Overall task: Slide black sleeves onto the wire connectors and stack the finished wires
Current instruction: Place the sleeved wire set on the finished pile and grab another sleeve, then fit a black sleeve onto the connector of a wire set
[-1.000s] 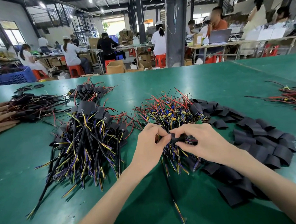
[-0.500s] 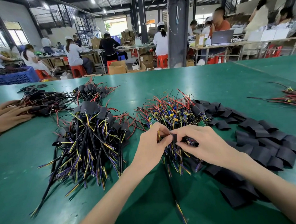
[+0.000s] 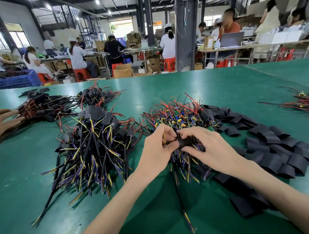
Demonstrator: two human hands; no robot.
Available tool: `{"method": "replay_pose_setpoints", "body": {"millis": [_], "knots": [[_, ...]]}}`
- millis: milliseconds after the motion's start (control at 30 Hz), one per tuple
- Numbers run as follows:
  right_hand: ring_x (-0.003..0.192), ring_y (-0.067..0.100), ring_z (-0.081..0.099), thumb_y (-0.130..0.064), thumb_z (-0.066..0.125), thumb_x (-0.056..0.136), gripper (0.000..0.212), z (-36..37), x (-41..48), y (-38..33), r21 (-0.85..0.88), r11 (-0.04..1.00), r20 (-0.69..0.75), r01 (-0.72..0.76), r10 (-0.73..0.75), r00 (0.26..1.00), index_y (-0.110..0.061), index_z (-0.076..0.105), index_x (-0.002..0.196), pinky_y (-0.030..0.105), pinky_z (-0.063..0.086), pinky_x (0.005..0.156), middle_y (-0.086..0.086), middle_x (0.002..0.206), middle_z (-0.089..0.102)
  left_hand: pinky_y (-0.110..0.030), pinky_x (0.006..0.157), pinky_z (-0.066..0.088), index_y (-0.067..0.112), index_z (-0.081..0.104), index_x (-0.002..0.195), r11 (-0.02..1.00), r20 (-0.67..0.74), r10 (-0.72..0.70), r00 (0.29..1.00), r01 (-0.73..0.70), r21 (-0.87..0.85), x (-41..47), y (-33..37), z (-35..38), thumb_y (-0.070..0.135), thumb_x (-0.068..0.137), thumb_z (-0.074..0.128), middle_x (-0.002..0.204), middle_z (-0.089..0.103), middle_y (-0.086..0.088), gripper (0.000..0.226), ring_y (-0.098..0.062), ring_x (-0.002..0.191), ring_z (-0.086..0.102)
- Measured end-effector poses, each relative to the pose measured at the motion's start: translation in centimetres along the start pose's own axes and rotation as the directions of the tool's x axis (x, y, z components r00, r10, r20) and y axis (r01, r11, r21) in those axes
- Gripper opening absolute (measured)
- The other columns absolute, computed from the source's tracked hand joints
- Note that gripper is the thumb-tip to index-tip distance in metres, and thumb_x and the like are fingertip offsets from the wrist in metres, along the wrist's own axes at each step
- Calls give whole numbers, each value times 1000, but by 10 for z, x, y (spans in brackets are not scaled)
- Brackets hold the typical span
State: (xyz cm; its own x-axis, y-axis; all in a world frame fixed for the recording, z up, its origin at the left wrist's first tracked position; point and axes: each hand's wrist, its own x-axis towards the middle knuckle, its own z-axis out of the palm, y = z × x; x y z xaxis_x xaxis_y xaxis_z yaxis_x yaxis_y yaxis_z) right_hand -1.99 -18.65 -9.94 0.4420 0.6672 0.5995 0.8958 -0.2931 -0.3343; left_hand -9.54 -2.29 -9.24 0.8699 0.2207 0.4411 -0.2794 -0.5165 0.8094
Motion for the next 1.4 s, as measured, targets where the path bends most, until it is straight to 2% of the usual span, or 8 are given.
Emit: {"method": "replay_pose_setpoints", "body": {"millis": [300,533,667,800,1000,1200,1300,1400], "knots": [[93,14,61,-22,68,84,23,-16,3,36,-78,974,-264,-212,185,947,-17,59,105,36,48,90,-6,98,65,-13,58,37,30,50,79,990,-241,137,961,-123,74,12,8,-29,-3,76,71,71,57,12,39,-2,58,45],[88,24,63,-10,62,86,15,-26,-1,74,-70,888,-364,-454,401,840,-12,56,99,42,49,86,4,92,67,-17,60,50,25,54,103,971,-712,221,667,-83,224,43,-2,-127,6,88,56,88,63,-4,24,-23,66,64],[91,27,62,-9,61,86,14,-28,-3,83,-97,835,-343,-541,483,806,-11,56,99,41,48,85,7,95,67,-38,90,46,9,60,119,896,-687,102,720,234,378,47,-40,-149,0,90,47,111,55,-23,33,-37,89,59],[99,30,59,-9,61,85,19,-28,-3,88,-154,788,-303,-596,537,787,-7,58,103,43,47,88,11,102,66,-44,90,34,14,62,122,724,-667,76,741,419,548,40,-56,-148,9,91,48,118,56,-20,34,-41,110,44],[112,34,48,-14,57,86,31,-32,-6,97,-315,659,-201,-683,657,727,-7,54,117,43,42,93,17,117,58,-48,105,22,24,61,122,737,-693,-137,708,541,406,40,-56,-146,32,93,52,139,38,-14,31,-36,130,24],[123,36,38,-21,56,89,47,-34,-10,104,-367,633,-66,-682,713,698,-18,46,134,44,36,99,13,136,45,-44,99,27,13,58,121,707,-737,206,644,423,567,34,-34,-128,26,89,53,135,39,-20,35,-40,126,32],[125,36,39,-25,54,91,49,-30,-12,105,-400,670,41,-625,694,718,-23,43,138,46,36,101,10,141,43,-37,84,36,6,62,97,734,-539,408,737,87,674,29,-9,-89,12,85,54,99,61,-17,16,-35,97,54],[125,34,37,-27,50,93,45,-26,-14,108,-487,662,131,-569,700,702,-26,44,138,46,36,101,8,140,42,-35,76,48,14,63,88,780,-234,29,972,124,613,21,1,-32,23,87,55,87,68,-8,12,-30,83,62]]}}
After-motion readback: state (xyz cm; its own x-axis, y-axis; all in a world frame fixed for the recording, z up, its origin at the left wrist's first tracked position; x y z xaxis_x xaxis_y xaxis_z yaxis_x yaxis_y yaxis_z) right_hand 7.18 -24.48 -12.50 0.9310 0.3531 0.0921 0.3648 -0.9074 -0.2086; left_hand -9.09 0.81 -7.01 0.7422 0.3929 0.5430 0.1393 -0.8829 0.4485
